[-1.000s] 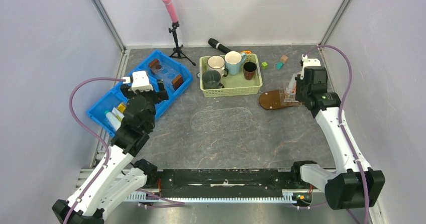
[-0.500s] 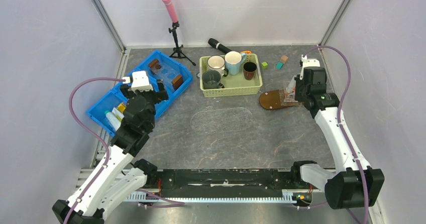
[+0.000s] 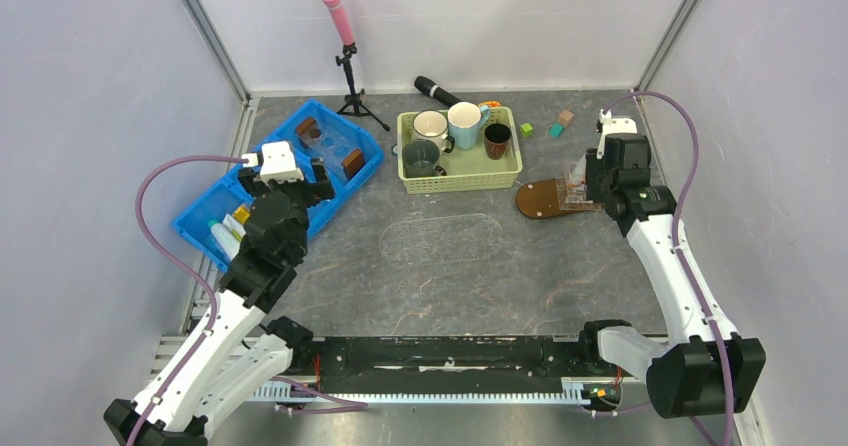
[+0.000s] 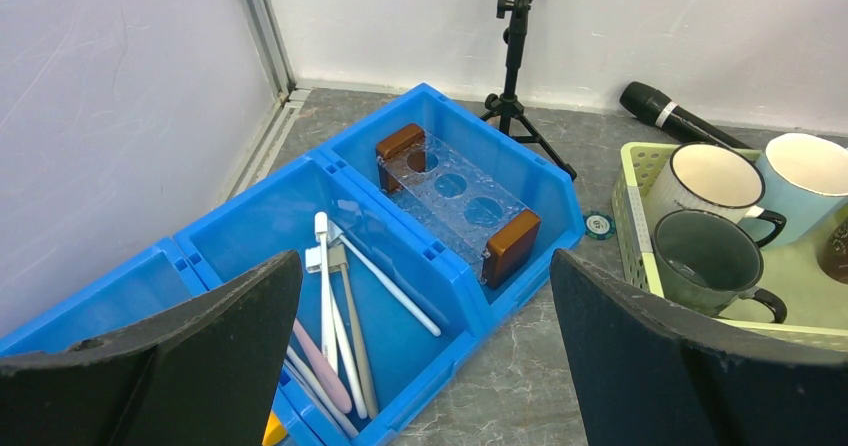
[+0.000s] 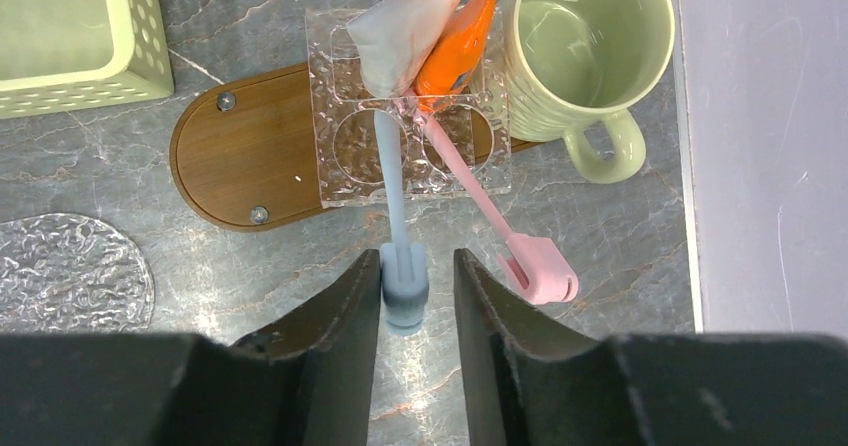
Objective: Prepare toiletry sets of a toothbrush and toothpaste on the tray
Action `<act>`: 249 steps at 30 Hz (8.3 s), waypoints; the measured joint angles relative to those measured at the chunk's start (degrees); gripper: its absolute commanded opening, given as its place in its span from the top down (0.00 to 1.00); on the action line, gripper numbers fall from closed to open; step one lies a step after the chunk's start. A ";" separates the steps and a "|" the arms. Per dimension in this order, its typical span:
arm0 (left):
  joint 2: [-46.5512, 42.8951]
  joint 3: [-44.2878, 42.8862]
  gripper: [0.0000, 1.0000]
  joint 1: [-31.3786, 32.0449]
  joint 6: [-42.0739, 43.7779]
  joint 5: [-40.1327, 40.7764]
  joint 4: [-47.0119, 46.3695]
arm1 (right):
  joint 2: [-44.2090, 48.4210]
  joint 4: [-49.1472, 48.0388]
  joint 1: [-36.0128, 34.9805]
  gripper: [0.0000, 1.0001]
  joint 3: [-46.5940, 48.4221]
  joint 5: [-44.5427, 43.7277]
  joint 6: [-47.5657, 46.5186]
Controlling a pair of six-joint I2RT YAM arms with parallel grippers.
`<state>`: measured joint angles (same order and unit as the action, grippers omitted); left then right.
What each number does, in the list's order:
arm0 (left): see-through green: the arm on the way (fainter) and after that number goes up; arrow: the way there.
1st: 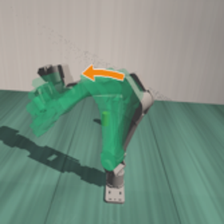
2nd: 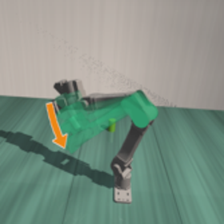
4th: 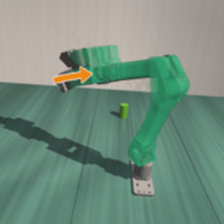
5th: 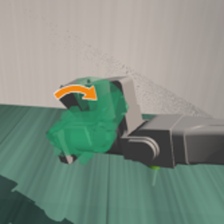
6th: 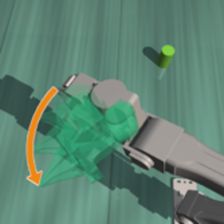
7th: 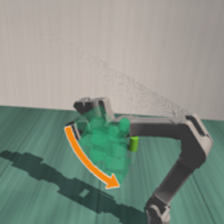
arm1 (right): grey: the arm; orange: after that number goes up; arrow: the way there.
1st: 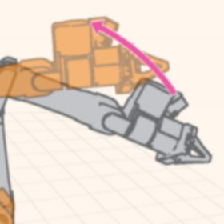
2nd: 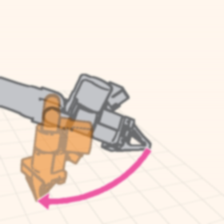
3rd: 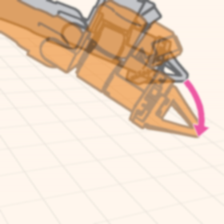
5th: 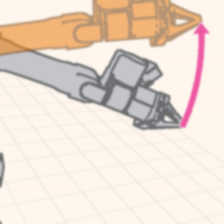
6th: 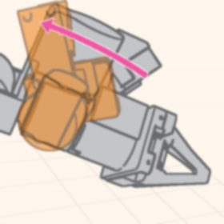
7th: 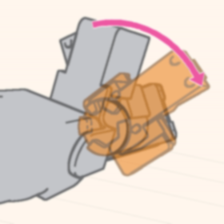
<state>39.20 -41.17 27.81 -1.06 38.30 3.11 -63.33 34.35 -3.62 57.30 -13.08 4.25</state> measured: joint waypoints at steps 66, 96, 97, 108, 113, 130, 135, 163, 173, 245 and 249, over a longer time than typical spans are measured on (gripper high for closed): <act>5.55 -0.13 0.00 0.00 -2.19 -5.90 4.09 | -46.47 -10.49 -20.28 0.46 33.53 3.78 -18.51; 6.60 -0.13 0.00 0.00 -2.21 -6.99 4.09 | -55.54 -11.74 -17.33 1.00 35.32 16.15 -36.72; 6.54 -0.13 0.00 0.00 -2.21 -6.99 4.09 | -55.45 -11.43 -17.27 1.00 35.32 16.35 -35.91; 4.37 -0.13 0.00 0.00 -2.29 -7.08 4.09 | -49.53 -8.85 -17.77 1.00 35.65 11.67 -21.84; 3.54 -0.13 0.00 0.00 -3.19 -7.45 4.13 | -44.92 -6.47 -19.19 1.00 35.69 5.88 -12.81; 5.16 -2.40 0.00 0.00 -5.79 -14.49 5.35 | -31.63 5.95 -27.04 1.00 33.38 1.57 3.10; 5.25 -2.40 0.00 0.00 -5.88 -14.88 6.29 | -30.14 13.90 -26.91 1.00 33.20 -4.31 10.34; 3.06 -2.40 0.00 0.00 -6.43 -14.93 7.13 | -32.96 24.30 -27.50 1.00 29.44 -22.14 62.90; 1.33 -2.40 0.00 0.00 -6.45 -14.91 7.08 | -41.75 29.16 -25.07 1.00 32.89 -24.15 73.16; 1.22 -2.40 0.00 0.07 -6.45 -14.86 7.10 | -43.50 25.03 -17.27 0.45 35.74 -19.80 73.88; 1.22 -2.40 0.00 0.07 -6.45 -14.86 7.10 | -40.74 24.87 -17.27 0.42 35.69 -19.85 73.53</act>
<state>40.42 -43.57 27.88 -7.51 23.44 10.22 -104.07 59.22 -20.88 92.99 -32.93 77.78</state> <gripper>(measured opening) 0.994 0.566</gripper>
